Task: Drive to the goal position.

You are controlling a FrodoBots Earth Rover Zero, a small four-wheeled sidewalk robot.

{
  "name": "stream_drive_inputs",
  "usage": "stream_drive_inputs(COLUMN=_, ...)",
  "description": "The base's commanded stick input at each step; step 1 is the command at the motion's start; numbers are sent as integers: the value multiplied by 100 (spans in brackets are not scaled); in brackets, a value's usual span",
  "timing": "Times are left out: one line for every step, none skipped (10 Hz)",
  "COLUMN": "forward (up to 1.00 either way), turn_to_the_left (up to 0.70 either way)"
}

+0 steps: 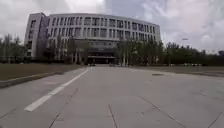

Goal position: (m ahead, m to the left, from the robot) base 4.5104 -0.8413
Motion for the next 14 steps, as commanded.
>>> stream_drive_inputs(forward=50, turn_to_the_left=-2)
stream_drive_inputs(forward=50, turn_to_the_left=-2)
stream_drive_inputs(forward=50, turn_to_the_left=-2)
stream_drive_inputs(forward=50, turn_to_the_left=-2)
stream_drive_inputs(forward=50, turn_to_the_left=-2)
stream_drive_inputs(forward=50, turn_to_the_left=-2)
stream_drive_inputs(forward=50, turn_to_the_left=-2)
stream_drive_inputs(forward=50, turn_to_the_left=-2)
stream_drive_inputs(forward=50, turn_to_the_left=-2)
stream_drive_inputs(forward=50, turn_to_the_left=-2)
stream_drive_inputs(forward=50, turn_to_the_left=-2)
stream_drive_inputs(forward=50, turn_to_the_left=-2)
stream_drive_inputs(forward=50, turn_to_the_left=-2)
stream_drive_inputs(forward=50, turn_to_the_left=-2)
